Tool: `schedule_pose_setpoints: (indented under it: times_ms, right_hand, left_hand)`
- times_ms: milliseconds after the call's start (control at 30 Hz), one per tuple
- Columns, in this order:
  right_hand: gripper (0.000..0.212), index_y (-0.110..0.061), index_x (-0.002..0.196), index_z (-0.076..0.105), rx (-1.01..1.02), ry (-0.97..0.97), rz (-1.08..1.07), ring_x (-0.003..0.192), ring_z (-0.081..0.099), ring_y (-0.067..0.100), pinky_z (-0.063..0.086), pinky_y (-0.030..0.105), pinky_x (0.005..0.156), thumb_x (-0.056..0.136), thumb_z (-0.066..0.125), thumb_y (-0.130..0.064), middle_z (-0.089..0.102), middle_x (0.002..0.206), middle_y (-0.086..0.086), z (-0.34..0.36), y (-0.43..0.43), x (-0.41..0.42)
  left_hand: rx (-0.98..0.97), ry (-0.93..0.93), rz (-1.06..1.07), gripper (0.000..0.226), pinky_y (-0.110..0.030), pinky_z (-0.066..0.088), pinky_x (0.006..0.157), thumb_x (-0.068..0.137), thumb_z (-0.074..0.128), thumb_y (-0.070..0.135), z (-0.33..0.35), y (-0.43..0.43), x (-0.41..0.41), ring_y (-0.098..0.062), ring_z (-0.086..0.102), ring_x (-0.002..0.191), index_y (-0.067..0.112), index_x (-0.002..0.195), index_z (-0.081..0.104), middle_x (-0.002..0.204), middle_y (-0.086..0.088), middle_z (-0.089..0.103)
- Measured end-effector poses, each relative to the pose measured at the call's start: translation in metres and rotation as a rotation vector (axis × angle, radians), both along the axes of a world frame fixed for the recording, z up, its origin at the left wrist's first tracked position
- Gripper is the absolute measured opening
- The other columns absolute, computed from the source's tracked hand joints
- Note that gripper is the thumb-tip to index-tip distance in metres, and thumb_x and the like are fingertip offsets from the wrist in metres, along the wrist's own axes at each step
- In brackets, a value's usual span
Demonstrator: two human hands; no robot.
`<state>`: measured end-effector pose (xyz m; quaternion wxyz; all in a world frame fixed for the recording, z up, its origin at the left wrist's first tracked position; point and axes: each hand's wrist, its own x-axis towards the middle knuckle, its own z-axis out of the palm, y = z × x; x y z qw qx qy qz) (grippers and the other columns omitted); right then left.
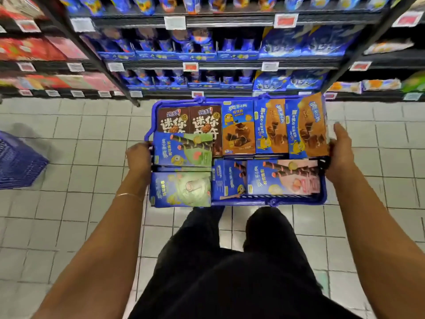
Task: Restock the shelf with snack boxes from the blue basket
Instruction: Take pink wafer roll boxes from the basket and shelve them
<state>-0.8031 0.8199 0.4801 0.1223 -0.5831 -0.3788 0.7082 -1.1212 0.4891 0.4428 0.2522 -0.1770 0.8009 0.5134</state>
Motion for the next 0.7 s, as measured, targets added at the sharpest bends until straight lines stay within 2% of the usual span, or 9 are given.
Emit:
schedule_pose_setpoints:
  times_ms: [100, 167, 233, 333, 400, 467, 533, 600, 700]
  right_hand:
    - [0.064, -0.028, 0.086, 0.085, -0.047, 0.005, -0.013, 0.092, 0.076, 0.019, 0.059, 0.027, 0.075, 0.095, 0.036, -0.069, 0.079, 0.103, 0.003, -0.042, 0.013, -0.042]
    - [0.064, -0.027, 0.087, 0.085, -0.073, 0.006, -0.039, 0.088, 0.077, 0.019, 0.06, 0.025, 0.068, 0.096, 0.036, -0.068, 0.079, 0.102, 0.004, -0.076, 0.02, -0.067]
    - [0.065, -0.023, 0.094, 0.084, -0.105, 0.01, -0.071, 0.092, 0.077, 0.021, 0.06, 0.028, 0.069, 0.096, 0.037, -0.068, 0.078, 0.106, 0.006, -0.116, 0.028, -0.089]
    - [0.067, -0.017, 0.103, 0.081, -0.133, 0.054, -0.068, 0.092, 0.077, 0.025, 0.062, 0.033, 0.066, 0.098, 0.035, -0.065, 0.078, 0.105, 0.009, -0.182, 0.041, -0.115]
    - [0.069, -0.014, 0.115, 0.076, -0.141, 0.054, -0.053, 0.093, 0.076, 0.026, 0.063, 0.034, 0.069, 0.098, 0.034, -0.066, 0.077, 0.109, 0.01, -0.226, 0.05, -0.128]
    - [0.069, -0.014, 0.12, 0.073, -0.132, 0.034, -0.044, 0.092, 0.076, 0.025, 0.062, 0.031, 0.07, 0.098, 0.033, -0.066, 0.077, 0.109, 0.008, -0.267, 0.06, -0.139]
    - [0.068, -0.016, 0.096, 0.082, -0.101, 0.008, -0.036, 0.079, 0.077, 0.021, 0.059, 0.025, 0.06, 0.099, 0.033, -0.064, 0.079, 0.092, 0.006, -0.308, 0.073, -0.151]
    - [0.07, -0.02, 0.073, 0.082, -0.074, -0.009, -0.024, 0.068, 0.076, 0.017, 0.056, 0.02, 0.053, 0.1, 0.034, -0.063, 0.079, 0.079, 0.002, -0.345, 0.084, -0.163]
    - [0.067, -0.02, 0.077, 0.082, -0.049, -0.02, -0.009, 0.071, 0.076, 0.017, 0.057, 0.021, 0.056, 0.098, 0.036, -0.064, 0.079, 0.083, 0.003, -0.388, 0.098, -0.175]
  left_hand:
    - [0.003, -0.038, -0.008, 0.041, -0.009, 0.044, 0.038, 0.105, 0.047, 0.015, -0.046, 0.015, -0.04, 0.004, 0.056, 0.038, -0.009, 0.136, 0.06, 0.083, -0.004, 0.066]
    - [-0.017, -0.043, -0.005, 0.042, -0.01, 0.044, 0.039, 0.107, 0.045, 0.015, -0.081, 0.025, -0.065, 0.004, 0.055, 0.038, -0.009, 0.138, 0.057, 0.114, -0.026, 0.072]
    - [-0.045, -0.057, -0.014, 0.042, -0.01, 0.044, 0.041, 0.108, 0.043, 0.016, -0.122, 0.037, -0.09, -0.001, 0.058, 0.049, -0.009, 0.138, 0.058, 0.138, -0.031, 0.062]
    - [-0.065, -0.098, -0.033, 0.043, -0.019, 0.052, 0.053, 0.109, 0.041, 0.021, -0.189, 0.053, -0.12, -0.016, 0.058, 0.071, -0.006, 0.138, 0.058, 0.141, -0.03, 0.062]
    - [-0.06, -0.109, -0.017, 0.043, -0.033, 0.054, 0.068, 0.109, 0.041, 0.023, -0.231, 0.064, -0.135, -0.026, 0.061, 0.086, -0.005, 0.135, 0.061, 0.137, -0.029, 0.065]
    - [-0.055, -0.11, -0.005, 0.039, -0.041, 0.056, 0.074, 0.108, 0.042, 0.024, -0.272, 0.075, -0.147, -0.028, 0.065, 0.087, -0.001, 0.117, 0.07, 0.117, -0.026, 0.073]
    - [-0.045, -0.14, 0.024, 0.037, -0.035, 0.053, 0.064, 0.109, 0.043, 0.03, -0.31, 0.084, -0.157, -0.027, 0.065, 0.07, 0.011, 0.093, 0.07, 0.091, -0.014, 0.073]
    - [-0.037, -0.174, 0.057, 0.038, -0.027, 0.051, 0.056, 0.108, 0.044, 0.035, -0.343, 0.09, -0.165, -0.02, 0.066, 0.059, 0.016, 0.084, 0.067, 0.077, -0.004, 0.073]
    - [-0.014, -0.203, 0.09, 0.04, -0.021, 0.05, 0.049, 0.107, 0.046, 0.04, -0.382, 0.097, -0.171, -0.014, 0.067, 0.047, 0.015, 0.085, 0.068, 0.063, 0.003, 0.074]
